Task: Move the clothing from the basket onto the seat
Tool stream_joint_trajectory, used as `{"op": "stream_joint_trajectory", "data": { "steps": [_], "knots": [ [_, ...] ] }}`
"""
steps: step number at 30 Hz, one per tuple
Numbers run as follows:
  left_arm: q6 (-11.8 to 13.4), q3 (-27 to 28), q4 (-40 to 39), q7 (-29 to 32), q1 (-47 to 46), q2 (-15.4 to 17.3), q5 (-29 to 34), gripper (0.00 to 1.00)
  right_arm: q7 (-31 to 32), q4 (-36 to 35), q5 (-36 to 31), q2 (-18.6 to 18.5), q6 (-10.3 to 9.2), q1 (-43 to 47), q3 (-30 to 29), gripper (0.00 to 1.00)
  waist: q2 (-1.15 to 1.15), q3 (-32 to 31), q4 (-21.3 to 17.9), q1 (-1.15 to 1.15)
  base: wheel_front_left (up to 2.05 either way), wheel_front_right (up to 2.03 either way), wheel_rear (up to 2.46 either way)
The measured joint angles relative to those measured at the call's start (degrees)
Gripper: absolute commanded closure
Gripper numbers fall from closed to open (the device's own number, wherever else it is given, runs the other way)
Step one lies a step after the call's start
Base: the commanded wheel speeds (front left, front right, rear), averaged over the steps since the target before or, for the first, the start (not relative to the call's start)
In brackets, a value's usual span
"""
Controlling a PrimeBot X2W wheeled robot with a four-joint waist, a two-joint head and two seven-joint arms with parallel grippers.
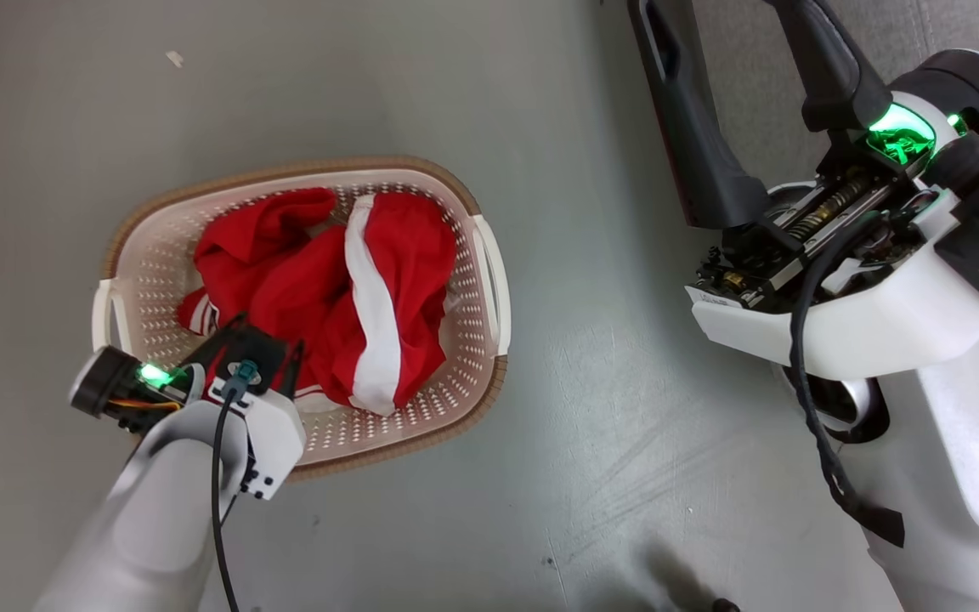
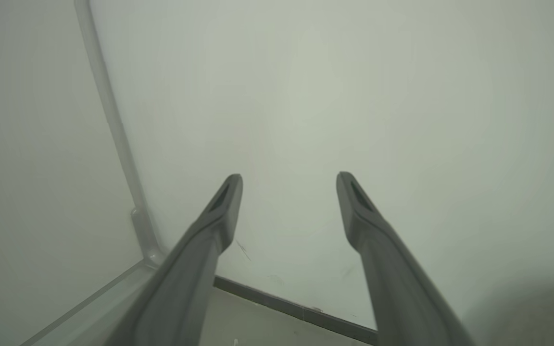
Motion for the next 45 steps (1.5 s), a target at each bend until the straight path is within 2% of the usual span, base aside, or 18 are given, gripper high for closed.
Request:
{"op": "stream_joint_trajectory", "data": {
  "steps": [9,10,11,12,13,18,27,45],
  "knots": [
    [1.2,-0.1,2.7,1.8,-3.7,1.5,1.3,0.00,0.0,-0.2,0.7,0.2,0.00,-1.8,0.3,0.00,0.00,3.2,-1.3,0.00,0.00,0.00,0.00],
    [1.2,-0.1,3.0,2.0,-4.0,1.4,1.3,0.08,0.0,-0.2,0.8,0.2,0.00,-2.1,0.3,0.00,0.00,3.5,-1.4,0.00,0.00,0.00,0.00],
    [1.2,0.0,3.2,2.1,-4.3,1.4,1.3,0.55,0.0,-0.2,0.9,0.2,0.00,-2.3,0.3,0.00,0.00,3.7,-1.6,0.00,0.00,0.00,0.00],
    [1.2,0.0,3.5,2.3,-4.6,1.4,1.3,0.95,0.0,-0.2,1.0,0.2,0.00,-2.3,0.3,0.00,0.00,4.0,-1.7,0.00,0.00,0.00,0.00],
    [1.2,0.0,3.5,2.3,-4.6,1.4,1.3,1.00,0.0,-0.2,1.0,0.2,0.00,-2.3,0.3,0.00,0.00,4.0,-1.7,0.00,0.00,0.00,0.00],
    [1.2,0.9,3.9,2.0,-5.2,0.9,0.6,1.00,0.0,-0.2,1.1,0.3,0.00,-2.8,0.3,0.00,0.00,5.1,-2.1,0.00,0.00,0.00,0.00],
    [1.4,5.0,3.1,-2.0,-5.9,-1.3,-5.3,1.00,0.0,0.6,1.0,0.4,0.00,-4.1,-0.3,0.00,0.00,5.1,-2.0,0.00,0.00,0.00,0.00],
    [0.5,8.3,0.3,-7.3,-3.2,-2.6,-10.1,1.00,0.0,4.3,0.8,-1.5,0.00,-4.1,-1.1,0.00,0.00,1.4,0.4,-0.01,0.00,0.00,0.00]
  ]
}}
